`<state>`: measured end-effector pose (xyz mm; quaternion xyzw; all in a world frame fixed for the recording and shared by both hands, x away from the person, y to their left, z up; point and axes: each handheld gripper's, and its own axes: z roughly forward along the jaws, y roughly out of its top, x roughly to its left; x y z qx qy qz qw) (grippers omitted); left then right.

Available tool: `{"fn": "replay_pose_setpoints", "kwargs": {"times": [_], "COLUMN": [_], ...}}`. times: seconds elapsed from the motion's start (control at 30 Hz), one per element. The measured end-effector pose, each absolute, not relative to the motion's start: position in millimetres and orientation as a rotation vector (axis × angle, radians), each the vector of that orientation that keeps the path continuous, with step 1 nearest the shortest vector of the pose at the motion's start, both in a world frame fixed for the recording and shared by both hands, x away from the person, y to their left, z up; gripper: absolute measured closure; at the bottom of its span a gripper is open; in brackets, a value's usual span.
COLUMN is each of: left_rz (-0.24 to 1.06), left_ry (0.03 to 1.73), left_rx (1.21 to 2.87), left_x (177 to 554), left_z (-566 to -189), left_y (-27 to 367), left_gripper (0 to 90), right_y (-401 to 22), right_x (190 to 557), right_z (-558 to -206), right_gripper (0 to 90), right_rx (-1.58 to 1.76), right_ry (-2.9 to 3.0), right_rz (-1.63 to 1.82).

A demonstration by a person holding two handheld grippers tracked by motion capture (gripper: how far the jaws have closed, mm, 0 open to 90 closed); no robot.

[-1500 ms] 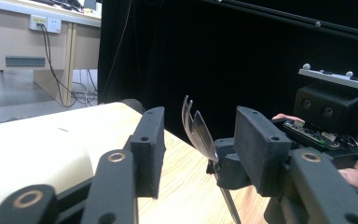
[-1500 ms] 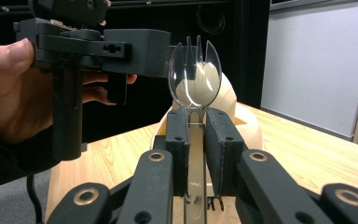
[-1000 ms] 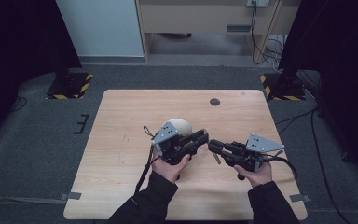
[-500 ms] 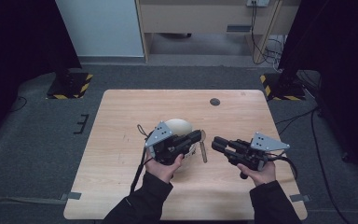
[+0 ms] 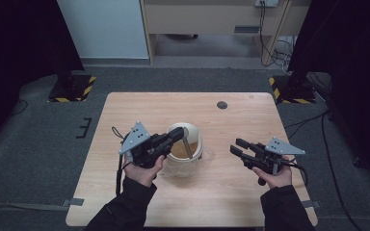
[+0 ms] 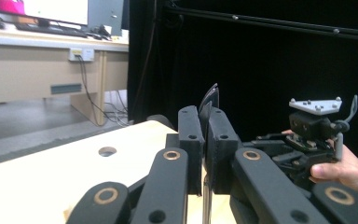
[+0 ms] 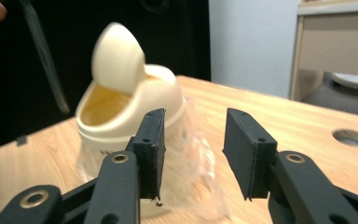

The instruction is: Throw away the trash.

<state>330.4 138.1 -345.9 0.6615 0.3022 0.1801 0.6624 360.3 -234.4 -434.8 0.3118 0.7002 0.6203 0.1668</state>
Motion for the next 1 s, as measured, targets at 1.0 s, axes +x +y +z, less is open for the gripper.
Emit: {"fn": "replay_pose_setpoints", "kwargs": {"times": [1.0], "left_rz": [0.447], "left_ry": [0.684], "left_rx": [1.613], "left_x": [348], "left_z": [-390], "left_y": [144], "left_gripper": [80.1], "right_y": [-245], "right_x": [367], "right_z": [-455], "right_gripper": [53.8], "right_rx": [0.937], "right_ry": [2.023], "right_rz": [1.65]}}
